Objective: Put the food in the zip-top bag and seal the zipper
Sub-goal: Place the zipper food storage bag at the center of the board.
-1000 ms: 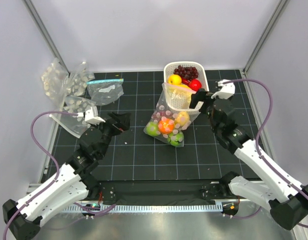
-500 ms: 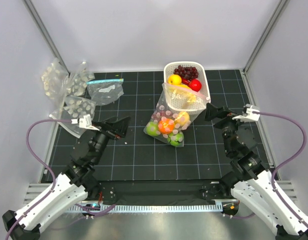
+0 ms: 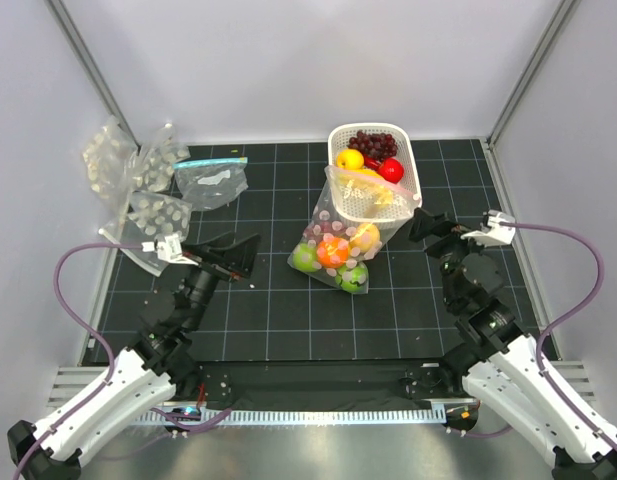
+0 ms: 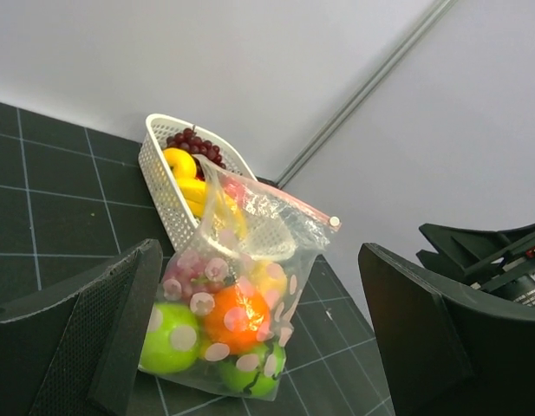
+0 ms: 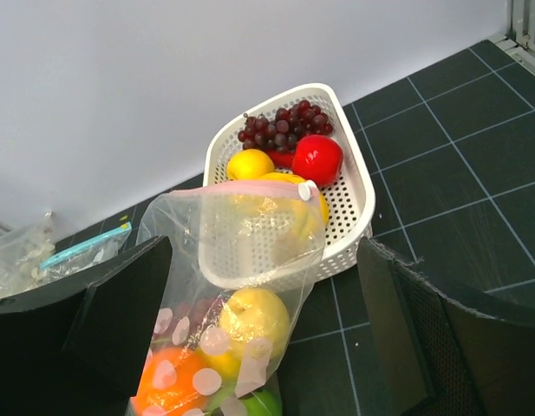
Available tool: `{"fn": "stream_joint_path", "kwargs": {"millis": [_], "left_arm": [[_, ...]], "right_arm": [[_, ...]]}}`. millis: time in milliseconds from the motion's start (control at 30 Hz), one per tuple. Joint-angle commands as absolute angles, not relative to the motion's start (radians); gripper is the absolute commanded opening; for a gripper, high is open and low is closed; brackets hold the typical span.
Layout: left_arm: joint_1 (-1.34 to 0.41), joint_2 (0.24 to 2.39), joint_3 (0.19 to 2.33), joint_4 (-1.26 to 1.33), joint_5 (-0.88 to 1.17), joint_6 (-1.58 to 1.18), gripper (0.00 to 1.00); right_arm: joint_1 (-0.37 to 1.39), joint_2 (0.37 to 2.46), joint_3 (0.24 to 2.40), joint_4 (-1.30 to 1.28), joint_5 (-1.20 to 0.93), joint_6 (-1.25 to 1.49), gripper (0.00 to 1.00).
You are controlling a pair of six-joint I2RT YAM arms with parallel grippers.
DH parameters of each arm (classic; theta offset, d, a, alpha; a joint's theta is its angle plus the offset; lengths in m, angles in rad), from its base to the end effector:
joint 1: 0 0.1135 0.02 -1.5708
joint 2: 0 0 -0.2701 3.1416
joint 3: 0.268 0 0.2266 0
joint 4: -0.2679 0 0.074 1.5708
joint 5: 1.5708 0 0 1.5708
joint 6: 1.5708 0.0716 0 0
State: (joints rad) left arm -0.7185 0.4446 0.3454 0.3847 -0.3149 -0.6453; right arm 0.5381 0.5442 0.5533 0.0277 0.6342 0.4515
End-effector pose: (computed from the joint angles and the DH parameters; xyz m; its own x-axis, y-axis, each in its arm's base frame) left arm 0.1169 -0.0727 0.3078 -0.0724 -0.6963 -0.7141 0.4489 0.6166 -0.6468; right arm 0.1406 0.0345 0.3202 0.0702 0.4512 -0.8896 0.0722 0.8872 0.4557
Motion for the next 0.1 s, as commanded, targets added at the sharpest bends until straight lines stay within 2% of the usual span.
{"fn": "stream_joint_path", "kwargs": {"millis": [0, 67], "left_arm": [[-0.713, 0.451, 0.354, 0.451, -0.293, -0.621, 1.0], [-0.713, 0.459, 0.356, 0.451, -0.291, -0.623, 1.0]], "right_arm": [[0.535, 0.545, 0.586, 0.09, 0.649, 0.471, 0.95], [0.535, 0.543, 0.584, 0.083, 0.647, 0.459, 1.0]]}}
